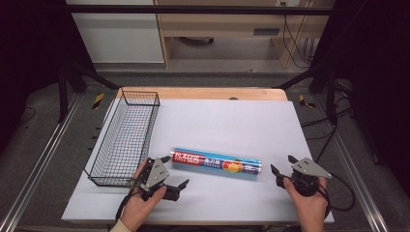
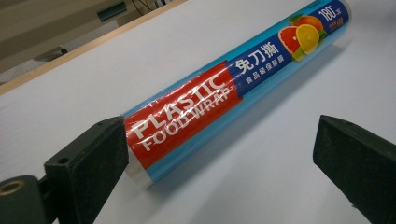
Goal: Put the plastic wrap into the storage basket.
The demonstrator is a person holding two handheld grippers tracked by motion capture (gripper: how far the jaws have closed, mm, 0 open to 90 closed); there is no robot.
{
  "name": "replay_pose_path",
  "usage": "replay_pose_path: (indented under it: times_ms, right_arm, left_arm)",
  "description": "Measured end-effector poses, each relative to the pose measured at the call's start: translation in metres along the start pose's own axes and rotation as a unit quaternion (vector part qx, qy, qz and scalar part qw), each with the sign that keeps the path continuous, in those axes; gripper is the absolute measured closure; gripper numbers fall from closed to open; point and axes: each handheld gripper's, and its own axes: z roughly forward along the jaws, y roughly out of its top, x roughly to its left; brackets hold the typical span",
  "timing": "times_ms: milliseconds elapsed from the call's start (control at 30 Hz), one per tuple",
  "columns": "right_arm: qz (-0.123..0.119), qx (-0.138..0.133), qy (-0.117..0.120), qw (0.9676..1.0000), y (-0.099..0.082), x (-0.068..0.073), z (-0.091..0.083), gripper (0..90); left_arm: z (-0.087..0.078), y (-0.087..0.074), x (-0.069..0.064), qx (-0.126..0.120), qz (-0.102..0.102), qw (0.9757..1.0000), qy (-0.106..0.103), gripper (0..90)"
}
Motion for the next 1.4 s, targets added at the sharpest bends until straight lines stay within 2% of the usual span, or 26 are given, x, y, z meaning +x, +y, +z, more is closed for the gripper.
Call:
replay_pose_path:
  times_ms: [33,67,100,200,367,433,500,567,633,667,700,767,833,867,900,1000,1033,1067,1100,1167,1233,1267,1300,1333,1400]
  right_arm:
    - [-0.005,0.010,-0.001,0.9999,0.001,0.003,0.003,18.5]
    - [-0.005,0.010,-0.001,0.9999,0.001,0.003,0.003,18.5]
    - [-0.001,0.021,0.007,0.9998,0.000,0.005,0.005,18.3]
    - [0.006,0.040,0.019,0.9990,0.001,0.010,0.007,12.9]
    - [0.003,0.043,0.025,0.9987,0.002,0.012,0.005,11.0]
    - [-0.011,0.043,0.021,0.9988,0.007,0.013,0.004,11.4]
    - [-0.014,0.049,0.016,0.9986,0.007,0.015,0.005,11.3]
    - [-0.006,0.059,0.027,0.9979,0.006,0.017,0.007,11.6]
    - [-0.010,0.053,0.035,0.9980,0.009,0.019,0.007,12.5]
    - [-0.015,0.052,0.039,0.9978,0.012,0.019,0.006,12.5]
    - [-0.036,0.051,0.043,0.9972,0.022,0.021,0.004,10.6]
    - [-0.044,0.051,0.050,0.9965,0.027,0.021,0.003,10.6]
    - [-0.066,0.042,0.061,0.9951,0.042,0.023,0.000,9.5]
    - [-0.073,0.043,0.079,0.9933,0.055,0.025,-0.001,7.6]
    - [-0.090,0.042,0.087,0.9912,0.067,0.028,-0.001,6.7]
    - [-0.130,0.043,0.111,0.9843,0.090,0.036,0.004,6.1]
    - [-0.146,0.048,0.121,0.9808,0.096,0.039,0.009,8.0]
    - [-0.163,0.055,0.135,0.9758,0.102,0.042,0.016,10.0]
    - [-0.167,0.058,0.144,0.9737,0.105,0.045,0.020,10.1]
    - [-0.180,0.069,0.171,0.9662,0.107,0.051,0.037,10.3]
    - [-0.191,0.083,0.187,0.9599,0.105,0.056,0.052,10.1]
    - [-0.192,0.086,0.192,0.9585,0.104,0.057,0.058,10.1]
    - [-0.196,0.093,0.201,0.9554,0.101,0.059,0.065,10.0]
    - [-0.196,0.103,0.214,0.9514,0.099,0.061,0.073,10.1]
    - [-0.211,0.121,0.235,0.9409,0.093,0.065,0.085,10.1]
  left_arm:
    - [0.001,0.000,0.000,0.003,0.000,1.0000,0.000,3.4]
    - [0.001,-0.001,0.001,0.005,0.000,1.0000,0.001,3.4]
    - [0.001,-0.001,0.001,0.006,-0.003,1.0000,0.000,3.4]
    - [0.002,-0.001,0.000,0.007,-0.003,1.0000,-0.004,3.4]
    - [0.001,0.000,-0.001,0.007,-0.001,0.9999,-0.008,3.3]
    - [0.001,-0.001,0.000,0.010,-0.001,0.9999,-0.009,3.3]
    - [0.001,-0.001,0.001,0.011,0.000,0.9999,-0.008,3.2]
    - [-0.001,-0.001,0.001,0.010,0.001,0.9999,-0.009,3.2]
    - [-0.002,-0.001,0.002,0.003,-0.003,0.9999,-0.010,3.2]
    - [-0.003,-0.001,0.003,0.003,-0.005,0.9999,-0.011,3.2]
    - [-0.003,-0.001,0.003,0.004,-0.007,0.9999,-0.011,3.2]
    - [-0.003,-0.002,0.003,0.004,-0.009,0.9999,-0.014,3.2]
    - [-0.003,-0.001,0.003,0.002,-0.009,0.9998,-0.017,3.2]
    - [-0.003,-0.001,0.003,0.002,-0.007,0.9998,-0.019,3.2]
    - [-0.003,-0.001,0.003,0.003,-0.007,0.9998,-0.019,3.2]
    - [-0.003,-0.001,0.003,0.004,-0.008,0.9997,-0.021,3.2]
    - [-0.004,-0.001,0.003,0.004,-0.009,0.9997,-0.021,3.2]
    - [-0.004,-0.001,0.003,0.004,-0.009,0.9997,-0.022,3.2]
    - [-0.004,-0.001,0.003,0.004,-0.010,0.9997,-0.023,3.2]
    - [-0.005,-0.001,0.004,0.003,-0.011,0.9997,-0.022,3.2]
    - [-0.005,-0.001,0.005,0.002,-0.013,0.9997,-0.021,3.2]
    - [-0.005,-0.001,0.006,0.002,-0.013,0.9996,-0.023,3.2]
    - [-0.005,-0.002,0.006,0.003,-0.013,0.9996,-0.024,3.2]
    - [-0.005,-0.002,0.006,0.004,-0.014,0.9996,-0.024,3.2]
    - [-0.005,-0.002,0.007,0.005,-0.014,0.9996,-0.025,3.1]
